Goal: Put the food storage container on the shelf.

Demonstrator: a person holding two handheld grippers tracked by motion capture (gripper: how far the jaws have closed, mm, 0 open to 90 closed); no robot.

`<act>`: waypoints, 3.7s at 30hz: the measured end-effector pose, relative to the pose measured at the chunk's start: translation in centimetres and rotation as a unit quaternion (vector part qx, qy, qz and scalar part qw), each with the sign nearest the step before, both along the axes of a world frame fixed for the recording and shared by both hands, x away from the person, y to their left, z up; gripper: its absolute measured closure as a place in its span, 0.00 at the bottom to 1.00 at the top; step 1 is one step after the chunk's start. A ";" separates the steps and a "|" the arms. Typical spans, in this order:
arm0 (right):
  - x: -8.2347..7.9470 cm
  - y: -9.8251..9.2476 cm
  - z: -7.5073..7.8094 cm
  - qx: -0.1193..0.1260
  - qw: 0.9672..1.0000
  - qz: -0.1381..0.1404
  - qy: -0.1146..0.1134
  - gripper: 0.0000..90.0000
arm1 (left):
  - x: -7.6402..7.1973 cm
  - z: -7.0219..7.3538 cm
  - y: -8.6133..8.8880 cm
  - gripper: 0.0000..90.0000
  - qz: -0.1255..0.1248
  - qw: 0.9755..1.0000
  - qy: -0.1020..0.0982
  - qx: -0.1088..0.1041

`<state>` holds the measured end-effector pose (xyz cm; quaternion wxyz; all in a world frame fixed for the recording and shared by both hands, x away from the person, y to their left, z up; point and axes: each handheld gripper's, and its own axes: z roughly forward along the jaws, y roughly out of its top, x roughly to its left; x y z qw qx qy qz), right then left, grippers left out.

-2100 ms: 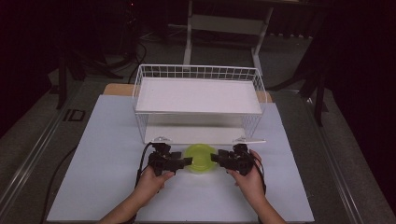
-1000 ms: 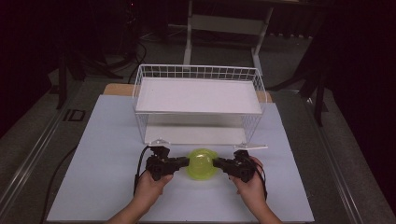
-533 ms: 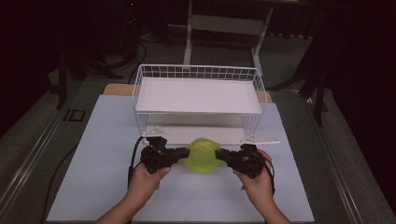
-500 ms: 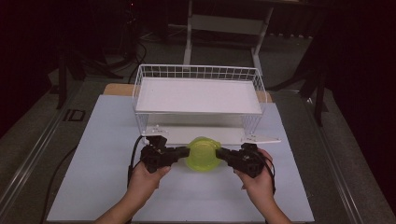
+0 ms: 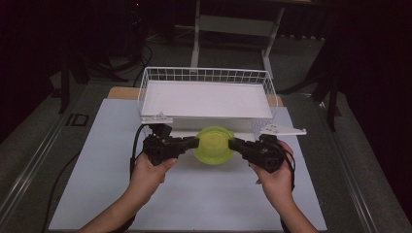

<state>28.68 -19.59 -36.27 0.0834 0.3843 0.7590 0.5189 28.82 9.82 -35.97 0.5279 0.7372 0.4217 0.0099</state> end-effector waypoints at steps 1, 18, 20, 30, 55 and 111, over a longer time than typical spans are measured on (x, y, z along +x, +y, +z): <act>0.1 0.0 0.4 0.000 1.000 0.000 -0.003 0.90 | 0.1 0.2 0.0 0.91 0.000 1.000 0.000 -0.001; 3.4 1.2 4.9 0.009 1.000 -0.017 -0.019 0.90 | 3.4 4.5 0.9 0.90 0.026 0.999 -0.017 -0.015; 3.8 1.4 5.2 0.012 1.000 -0.018 -0.017 0.90 | 3.8 4.8 1.0 0.90 0.029 0.999 -0.020 -0.014; 6.0 1.9 5.8 0.011 0.999 -0.031 -0.002 0.90 | 6.0 5.2 1.0 0.90 0.043 0.999 -0.014 -0.001; 11.0 2.1 5.2 0.037 0.992 -0.059 0.102 0.84 | 9.5 4.9 0.4 0.79 0.083 0.996 -0.019 0.018; 8.5 6.3 1.7 -0.022 0.999 -0.026 0.040 1.00 | 1.4 -0.4 3.3 0.01 0.077 0.986 -0.149 -0.012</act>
